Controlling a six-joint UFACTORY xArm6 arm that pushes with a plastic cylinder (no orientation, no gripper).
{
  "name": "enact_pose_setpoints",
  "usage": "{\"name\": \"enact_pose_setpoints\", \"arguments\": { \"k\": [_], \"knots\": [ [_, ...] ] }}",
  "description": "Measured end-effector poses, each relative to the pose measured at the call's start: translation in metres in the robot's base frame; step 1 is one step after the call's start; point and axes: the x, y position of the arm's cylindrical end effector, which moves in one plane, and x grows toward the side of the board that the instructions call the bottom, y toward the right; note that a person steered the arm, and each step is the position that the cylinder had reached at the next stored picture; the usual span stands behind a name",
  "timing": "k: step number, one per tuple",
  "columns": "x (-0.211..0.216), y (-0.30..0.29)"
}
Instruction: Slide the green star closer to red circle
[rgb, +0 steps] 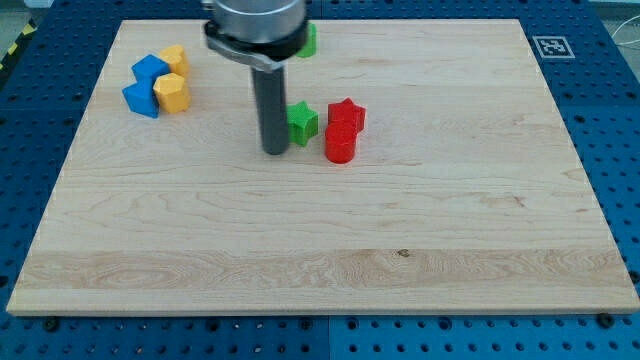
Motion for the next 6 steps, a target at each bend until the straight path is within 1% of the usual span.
{"name": "enact_pose_setpoints", "arguments": {
  "k": [1,2,3,4,6],
  "knots": [
    [-0.016,-0.045],
    [-0.054,-0.051],
    [-0.059,-0.024],
    [-0.054,0.017],
    [-0.042,0.027]
  ]
}}
